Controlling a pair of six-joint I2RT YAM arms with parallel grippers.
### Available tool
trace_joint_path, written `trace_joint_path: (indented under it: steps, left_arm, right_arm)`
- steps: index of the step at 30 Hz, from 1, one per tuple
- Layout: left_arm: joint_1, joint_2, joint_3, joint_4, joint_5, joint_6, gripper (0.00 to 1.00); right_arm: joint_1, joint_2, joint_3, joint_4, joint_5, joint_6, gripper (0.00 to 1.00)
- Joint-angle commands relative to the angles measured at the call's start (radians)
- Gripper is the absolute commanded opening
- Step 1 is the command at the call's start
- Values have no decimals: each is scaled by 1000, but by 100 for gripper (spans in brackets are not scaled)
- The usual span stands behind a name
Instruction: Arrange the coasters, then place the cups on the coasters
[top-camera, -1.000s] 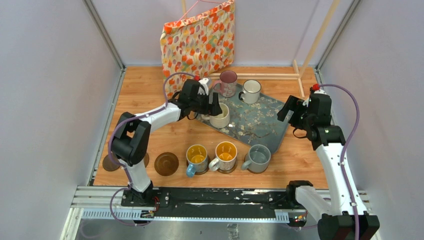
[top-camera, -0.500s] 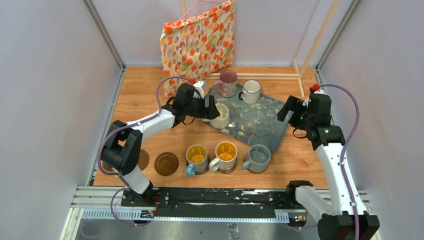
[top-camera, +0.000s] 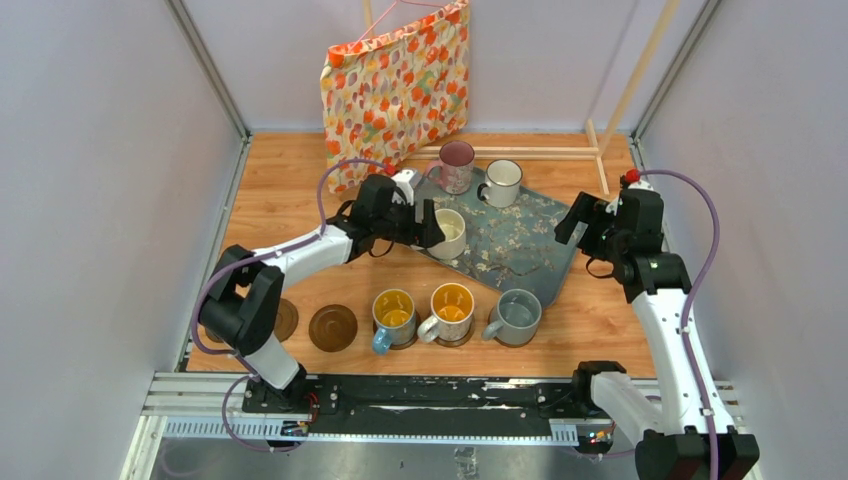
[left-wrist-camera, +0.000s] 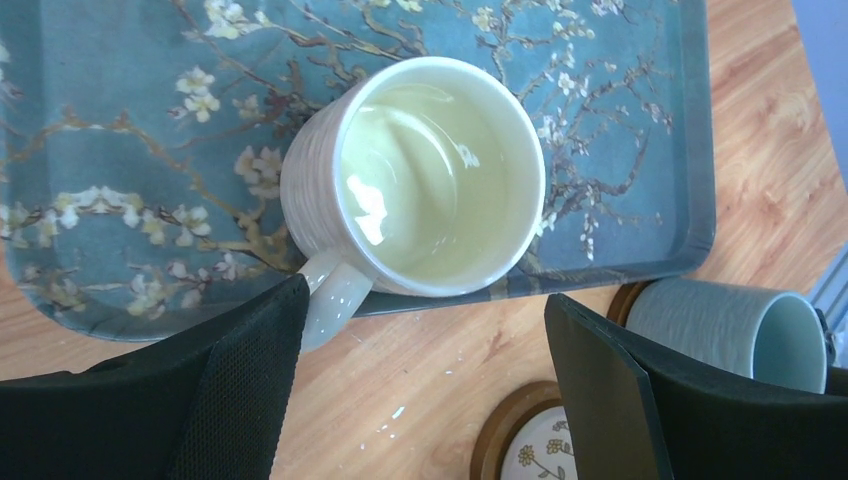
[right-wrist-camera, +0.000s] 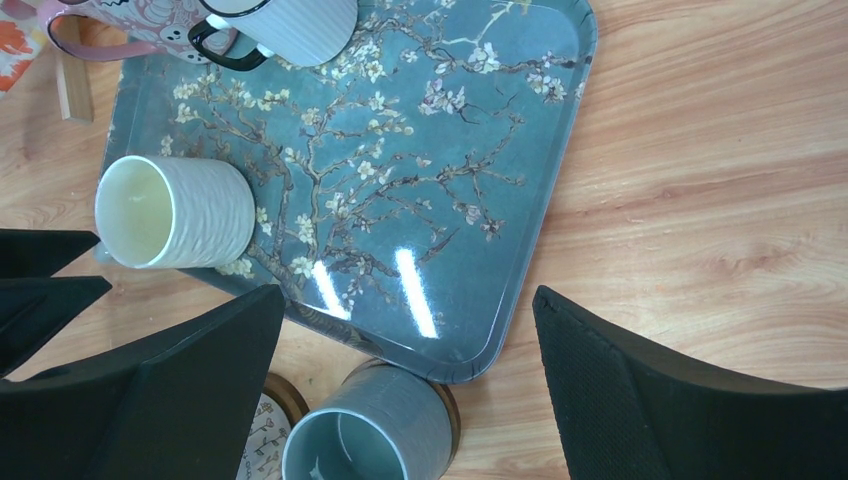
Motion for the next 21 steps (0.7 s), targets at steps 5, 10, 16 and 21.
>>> trace_joint_path:
  steps: [5, 10, 16, 21]
  left_arm:
    - [-47, -19, -29, -30, -10, 25, 88]
    - [-55, -3, 29, -144, -62, 113, 83]
    - [-60, 48, 129, -258, -114, 252, 70]
    - [-61, 109, 189, -287, -125, 338, 64]
  right_arm:
    - [3, -17, -25, -22, 14, -7, 100]
    - [3, -17, -28, -21, 18, -5, 100]
    - [3, -13, -31, -20, 19, -3, 100]
    - [2, -10, -36, -19, 20, -6, 100]
